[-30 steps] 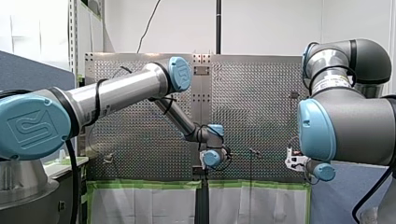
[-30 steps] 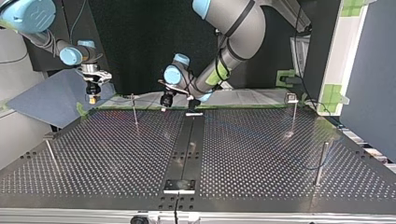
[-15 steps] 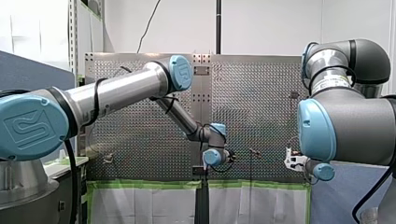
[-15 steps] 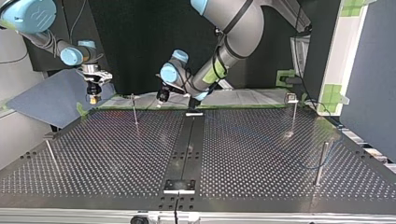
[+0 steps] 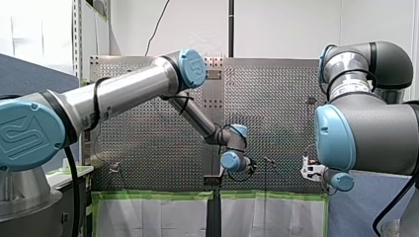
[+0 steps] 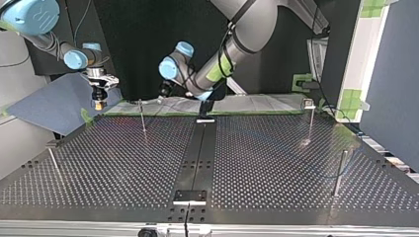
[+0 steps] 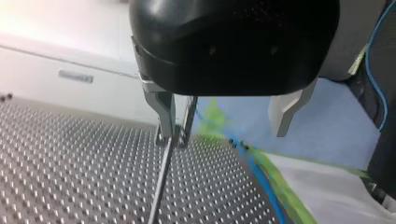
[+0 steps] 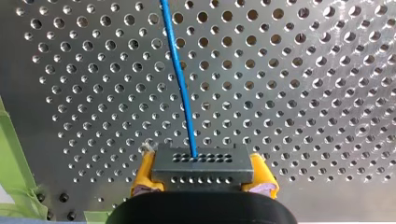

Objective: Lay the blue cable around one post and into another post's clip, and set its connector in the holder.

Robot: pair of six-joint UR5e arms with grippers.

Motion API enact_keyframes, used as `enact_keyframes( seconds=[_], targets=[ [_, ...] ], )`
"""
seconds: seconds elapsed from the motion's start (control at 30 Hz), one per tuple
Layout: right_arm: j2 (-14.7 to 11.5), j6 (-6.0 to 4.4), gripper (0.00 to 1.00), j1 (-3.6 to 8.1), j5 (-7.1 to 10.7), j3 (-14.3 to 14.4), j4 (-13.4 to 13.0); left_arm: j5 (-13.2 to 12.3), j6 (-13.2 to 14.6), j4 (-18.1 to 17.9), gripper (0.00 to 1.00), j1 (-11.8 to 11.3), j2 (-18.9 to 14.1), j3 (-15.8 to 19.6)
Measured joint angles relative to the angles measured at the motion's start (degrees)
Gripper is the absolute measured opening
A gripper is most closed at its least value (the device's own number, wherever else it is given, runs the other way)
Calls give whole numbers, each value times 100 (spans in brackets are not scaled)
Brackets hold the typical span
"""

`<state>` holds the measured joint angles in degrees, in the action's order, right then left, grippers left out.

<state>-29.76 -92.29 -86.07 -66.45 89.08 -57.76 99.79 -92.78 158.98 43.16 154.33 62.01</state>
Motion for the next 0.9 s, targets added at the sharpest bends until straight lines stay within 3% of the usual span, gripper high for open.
enact_keyframes(
  seconds=[0.17,0.47,0.9],
  targets=[
    [0,-3,0,0,0,-1,6,1,184,20,99,84,-232,237],
    [0,4,0,2,11,1,41,-36,201,-2,99,313,-413,588],
    [0,16,0,-2,39,0,78,61,-311,-384,99,361,-382,314]
  ],
)
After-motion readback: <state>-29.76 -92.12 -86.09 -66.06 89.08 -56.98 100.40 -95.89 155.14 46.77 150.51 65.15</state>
